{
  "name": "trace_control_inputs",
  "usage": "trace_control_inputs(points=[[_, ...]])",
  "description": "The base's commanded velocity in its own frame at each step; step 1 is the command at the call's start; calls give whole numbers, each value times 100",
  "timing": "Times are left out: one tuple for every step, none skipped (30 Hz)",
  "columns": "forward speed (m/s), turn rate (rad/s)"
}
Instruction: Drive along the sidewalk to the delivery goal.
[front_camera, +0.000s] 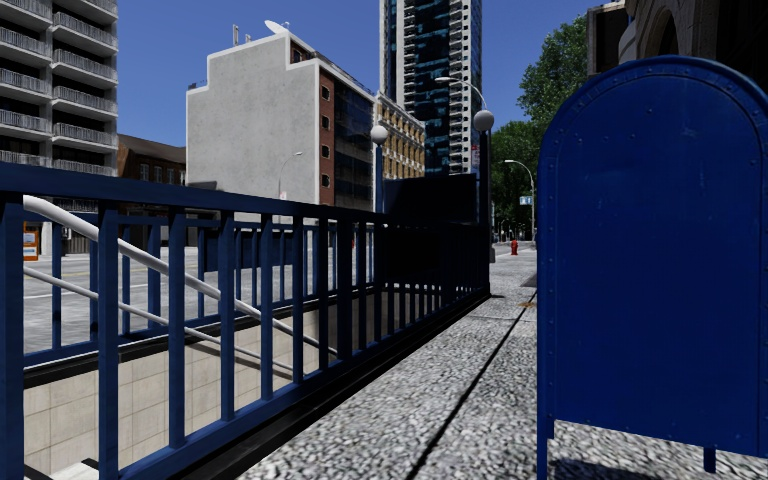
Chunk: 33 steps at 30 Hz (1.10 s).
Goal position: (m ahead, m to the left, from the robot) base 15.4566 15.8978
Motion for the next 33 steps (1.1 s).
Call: trace_control_inputs(points=[[0, 0], [0, 0], [0, 0], [0, 7], [-11, 21], [-11, 21], [-19, 26], [-26, 28], [-40, 29], [-42, 29], [-42, 29], [-43, 29], [-43, 29], [-43, 29], [-43, 29], [-42, 29], [-41, 29], [-41, 30], [-41, 30], [-41, 30], [-41, 30], [-42, 30], [-42, 30], [-43, 31], [-43, 31], [-43, 31], [-43, 31], [-43, 31], [-43, 31], [-43, 31], [-43, 31], [-43, 31], [-43, 31]])
